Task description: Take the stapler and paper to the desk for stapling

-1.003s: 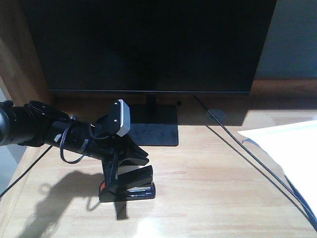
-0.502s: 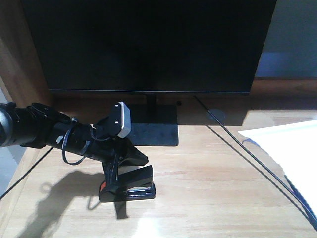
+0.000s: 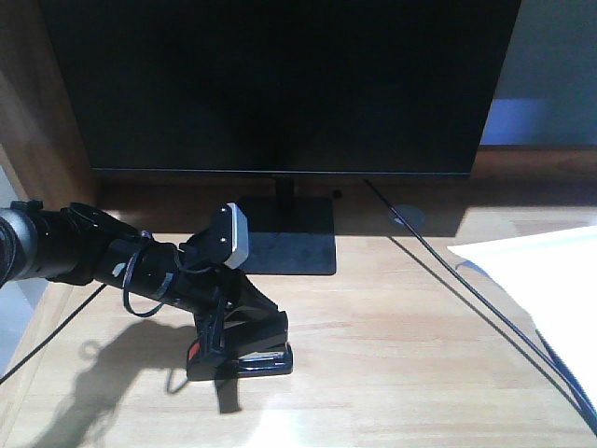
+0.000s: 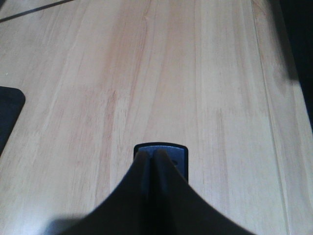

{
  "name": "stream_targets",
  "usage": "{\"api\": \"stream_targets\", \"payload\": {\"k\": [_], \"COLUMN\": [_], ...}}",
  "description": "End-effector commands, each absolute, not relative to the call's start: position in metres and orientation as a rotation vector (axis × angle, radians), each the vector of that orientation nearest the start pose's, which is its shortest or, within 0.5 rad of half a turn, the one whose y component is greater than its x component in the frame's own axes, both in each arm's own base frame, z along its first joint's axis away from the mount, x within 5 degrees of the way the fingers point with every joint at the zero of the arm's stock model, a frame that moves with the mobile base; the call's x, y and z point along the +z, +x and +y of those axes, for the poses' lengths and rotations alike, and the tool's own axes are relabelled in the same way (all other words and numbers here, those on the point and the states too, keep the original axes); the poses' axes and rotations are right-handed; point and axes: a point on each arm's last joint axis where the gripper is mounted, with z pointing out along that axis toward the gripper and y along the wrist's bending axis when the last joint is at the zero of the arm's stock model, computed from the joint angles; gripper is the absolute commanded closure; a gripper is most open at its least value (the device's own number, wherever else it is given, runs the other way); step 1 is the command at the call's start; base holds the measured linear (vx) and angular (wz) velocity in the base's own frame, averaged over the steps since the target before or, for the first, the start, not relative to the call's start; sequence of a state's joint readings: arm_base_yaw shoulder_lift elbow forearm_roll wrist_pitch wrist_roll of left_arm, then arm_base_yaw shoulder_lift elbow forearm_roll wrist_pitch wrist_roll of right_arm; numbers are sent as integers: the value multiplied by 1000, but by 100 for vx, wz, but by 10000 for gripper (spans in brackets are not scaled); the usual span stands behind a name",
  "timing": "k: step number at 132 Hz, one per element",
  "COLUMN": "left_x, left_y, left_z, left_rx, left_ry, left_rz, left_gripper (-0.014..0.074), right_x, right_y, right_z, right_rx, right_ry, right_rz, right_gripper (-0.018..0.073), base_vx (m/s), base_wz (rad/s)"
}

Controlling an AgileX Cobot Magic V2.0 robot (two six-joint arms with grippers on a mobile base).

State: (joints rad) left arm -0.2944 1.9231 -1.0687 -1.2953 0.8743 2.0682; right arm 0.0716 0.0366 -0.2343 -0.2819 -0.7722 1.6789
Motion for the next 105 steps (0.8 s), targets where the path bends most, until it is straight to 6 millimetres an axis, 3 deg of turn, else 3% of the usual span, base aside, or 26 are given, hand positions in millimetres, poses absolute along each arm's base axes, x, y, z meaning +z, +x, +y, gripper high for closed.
{"api": "stream_targets", "payload": {"k": [1,105], "left_x": [187,187], "left_y": [324,324], "left_z": [-173,-173], "left_rx": [-824,-824], "left_ry": [1473,1473], "left_rz": [1704,1704], "left_gripper": [603,603], "right_x": [349,349], "right_y": [-6,-6], "right_z": [18,18], "right_rx": [1551,1551], "right_ry": [183,181], "right_rz": [551,550], "right_gripper": [565,565], "base_vx": [0,0], "base_wz": [0,0]}}
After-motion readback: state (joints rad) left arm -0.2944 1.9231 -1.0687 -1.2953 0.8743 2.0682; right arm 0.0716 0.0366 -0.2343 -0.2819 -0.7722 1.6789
